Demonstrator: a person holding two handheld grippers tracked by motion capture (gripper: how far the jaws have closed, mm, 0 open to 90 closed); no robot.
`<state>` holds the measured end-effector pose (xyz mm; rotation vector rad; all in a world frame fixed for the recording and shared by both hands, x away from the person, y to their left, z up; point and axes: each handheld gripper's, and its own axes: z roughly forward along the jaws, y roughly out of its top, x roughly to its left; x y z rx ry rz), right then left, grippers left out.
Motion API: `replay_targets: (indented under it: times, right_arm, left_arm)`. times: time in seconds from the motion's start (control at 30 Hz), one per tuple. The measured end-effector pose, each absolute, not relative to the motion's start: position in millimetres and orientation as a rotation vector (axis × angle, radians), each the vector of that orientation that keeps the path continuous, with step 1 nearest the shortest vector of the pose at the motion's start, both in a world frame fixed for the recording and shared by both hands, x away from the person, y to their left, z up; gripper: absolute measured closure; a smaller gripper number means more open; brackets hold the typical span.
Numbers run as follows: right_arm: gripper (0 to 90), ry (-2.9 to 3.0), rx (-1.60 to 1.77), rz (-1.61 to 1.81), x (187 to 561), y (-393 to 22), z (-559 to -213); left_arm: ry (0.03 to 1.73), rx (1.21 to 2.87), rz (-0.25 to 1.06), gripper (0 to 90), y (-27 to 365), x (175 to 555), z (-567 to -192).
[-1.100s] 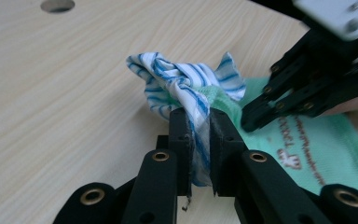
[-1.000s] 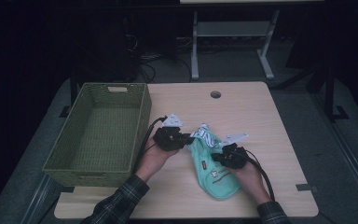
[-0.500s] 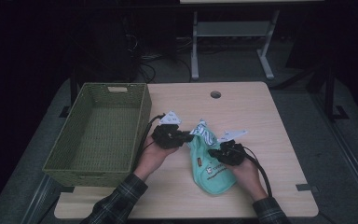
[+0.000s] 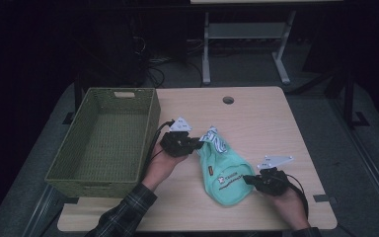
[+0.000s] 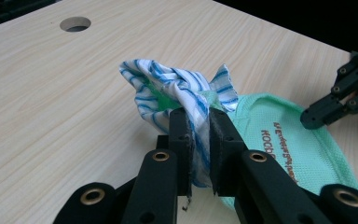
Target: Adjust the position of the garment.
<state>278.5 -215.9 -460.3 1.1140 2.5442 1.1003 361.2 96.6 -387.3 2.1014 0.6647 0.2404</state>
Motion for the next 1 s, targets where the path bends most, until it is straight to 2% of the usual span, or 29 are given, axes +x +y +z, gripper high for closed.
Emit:
replay_targets:
  times: [0.4, 1.0]
  right_arm:
    - [89.8, 2.588, 1.105, 1.054, 288.1, -202.8, -466.2]
    - [89.8, 2.571, 1.105, 1.042, 300.1, -195.2, -466.2]
  left_arm:
    - [0.653, 2.067, 0.255, 80.6, 98.8, 361.5, -382.5]
    - [0.492, 2.041, 0.076, 80.5, 81.2, 342.8, -376.4]
